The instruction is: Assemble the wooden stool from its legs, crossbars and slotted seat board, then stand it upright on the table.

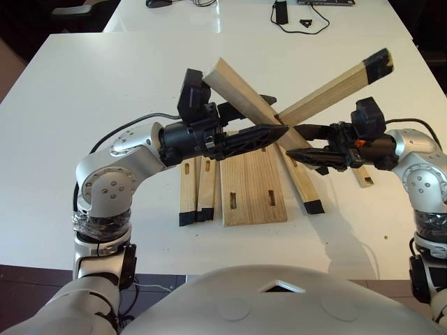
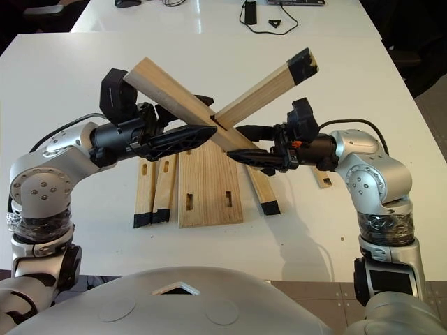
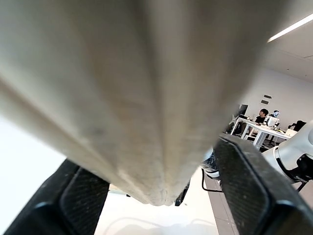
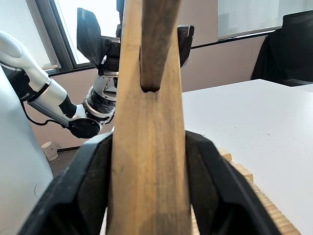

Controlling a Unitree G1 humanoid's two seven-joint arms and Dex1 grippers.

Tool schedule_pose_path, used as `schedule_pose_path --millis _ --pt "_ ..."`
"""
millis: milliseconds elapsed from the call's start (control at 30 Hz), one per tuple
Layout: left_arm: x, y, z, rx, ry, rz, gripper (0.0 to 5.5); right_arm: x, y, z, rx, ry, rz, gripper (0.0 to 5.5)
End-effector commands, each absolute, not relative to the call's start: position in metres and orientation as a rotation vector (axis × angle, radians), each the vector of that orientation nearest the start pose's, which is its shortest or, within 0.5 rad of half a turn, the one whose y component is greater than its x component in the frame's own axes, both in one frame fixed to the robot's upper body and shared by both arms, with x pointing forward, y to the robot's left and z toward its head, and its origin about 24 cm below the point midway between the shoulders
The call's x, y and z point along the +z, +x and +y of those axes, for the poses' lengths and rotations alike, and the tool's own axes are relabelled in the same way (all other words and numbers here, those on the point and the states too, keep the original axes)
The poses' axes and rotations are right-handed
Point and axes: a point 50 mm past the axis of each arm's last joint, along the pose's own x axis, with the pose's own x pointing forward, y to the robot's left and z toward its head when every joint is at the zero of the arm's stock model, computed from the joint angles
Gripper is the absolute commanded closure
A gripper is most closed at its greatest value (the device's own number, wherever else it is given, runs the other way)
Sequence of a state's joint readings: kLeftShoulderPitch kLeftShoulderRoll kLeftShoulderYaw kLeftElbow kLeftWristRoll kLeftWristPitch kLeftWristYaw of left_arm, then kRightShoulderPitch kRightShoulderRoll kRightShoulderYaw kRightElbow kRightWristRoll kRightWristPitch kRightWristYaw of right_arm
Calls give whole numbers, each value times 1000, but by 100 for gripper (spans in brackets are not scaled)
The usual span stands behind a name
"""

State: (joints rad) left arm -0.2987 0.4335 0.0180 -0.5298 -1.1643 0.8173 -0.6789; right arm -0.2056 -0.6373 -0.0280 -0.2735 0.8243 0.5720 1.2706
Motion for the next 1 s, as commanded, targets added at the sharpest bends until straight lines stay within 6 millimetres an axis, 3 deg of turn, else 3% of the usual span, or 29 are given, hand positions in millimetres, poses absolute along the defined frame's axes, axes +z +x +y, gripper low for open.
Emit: schedule_pose_path --millis 33,167,400,433,600,800,1000 --pt "184 209 108 -1507 -425 24 270 145 231 -172 1525 158 76 345" --pt "179 206 109 -1523 -403 44 334 143 230 -173 1526 139 86 345" --pt "179 203 109 -1539 -388 30 339 140 228 -172 1524 93 106 345" --pt "179 204 109 -1535 -388 27 339 139 229 -171 1517 88 107 308" --pt "185 210 114 -1477 -401 -15 340 131 225 -176 1467 68 153 241" --pt "189 214 125 -1417 -337 -34 341 118 219 -204 1317 65 219 241" --pt "191 211 148 -1361 -128 -2 344 102 217 -229 1153 43 275 241"
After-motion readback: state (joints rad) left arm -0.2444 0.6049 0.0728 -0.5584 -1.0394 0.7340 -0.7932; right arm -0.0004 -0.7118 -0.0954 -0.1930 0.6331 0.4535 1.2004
